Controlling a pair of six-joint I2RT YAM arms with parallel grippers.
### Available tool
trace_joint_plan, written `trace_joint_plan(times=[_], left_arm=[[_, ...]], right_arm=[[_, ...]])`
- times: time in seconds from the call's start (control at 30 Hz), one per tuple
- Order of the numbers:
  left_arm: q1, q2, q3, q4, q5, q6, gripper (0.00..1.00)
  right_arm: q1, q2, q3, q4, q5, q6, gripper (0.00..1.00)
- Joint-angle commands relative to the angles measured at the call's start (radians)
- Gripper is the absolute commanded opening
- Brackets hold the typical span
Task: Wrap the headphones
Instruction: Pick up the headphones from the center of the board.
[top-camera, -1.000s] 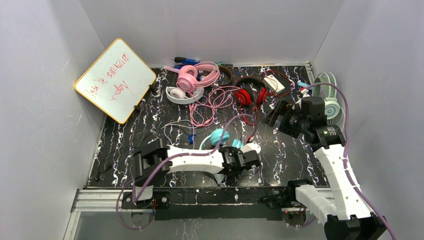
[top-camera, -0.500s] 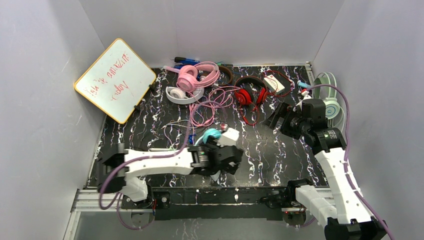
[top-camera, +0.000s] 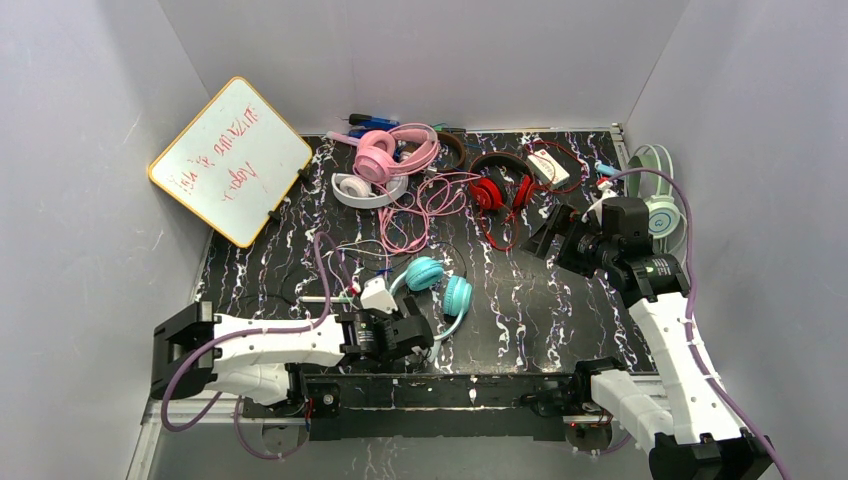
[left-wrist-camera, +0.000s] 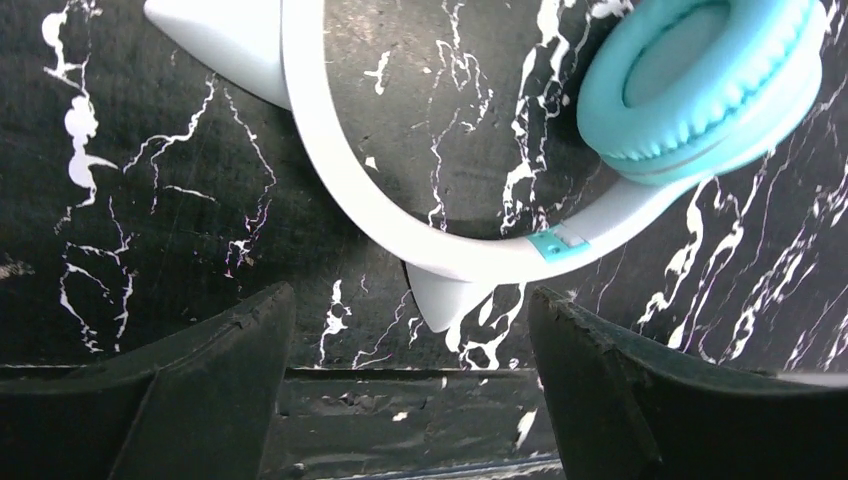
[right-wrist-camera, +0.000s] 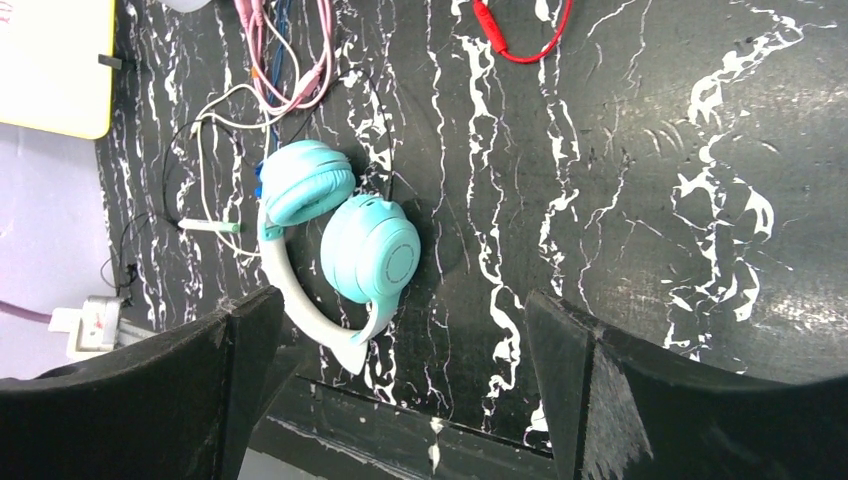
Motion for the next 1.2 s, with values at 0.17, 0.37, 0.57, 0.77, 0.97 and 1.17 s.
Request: trace_joint_plan(times=[0.17, 0.37, 0.57, 0.77, 0.97, 1.17], left_arm=[[0.002, -0.011, -0.042, -0.067, -0.130, -0.480, 0.74], [0.002, -0.073, -0.099, -0.077, -0.197, -0.680, 0.71], [0.013, -0.022, -0.038, -0.187, -0.235, -0.712, 0.71], [0.035, 0.095, 0.062, -0.320, -0.163, -0.764, 0.70], [0.103, 0.182, 0.080, -0.246, -0.056, -0.688, 0.68], [0.226, 0.277, 0.107, -0.231, 0.091, -0.560, 0.62]], right_arm=[[0.003, -0.024, -0.029, 0.043, -0.163, -0.014, 0.97], [0.002, -0.032, -0.042, 0.052, -0.162, -0.005, 0.97], [0.002, -0.016, -0.026, 0.051, -0.161, -0.011, 0.97], [0.002, -0.009, -0.022, 0.053, -0.162, -0.011, 0.97], [0.003, -0.001, -0.012, 0.050, -0.159, -0.012, 0.97], [0.003, 0.002, -0.003, 0.041, -0.157, -0.017, 0.97]])
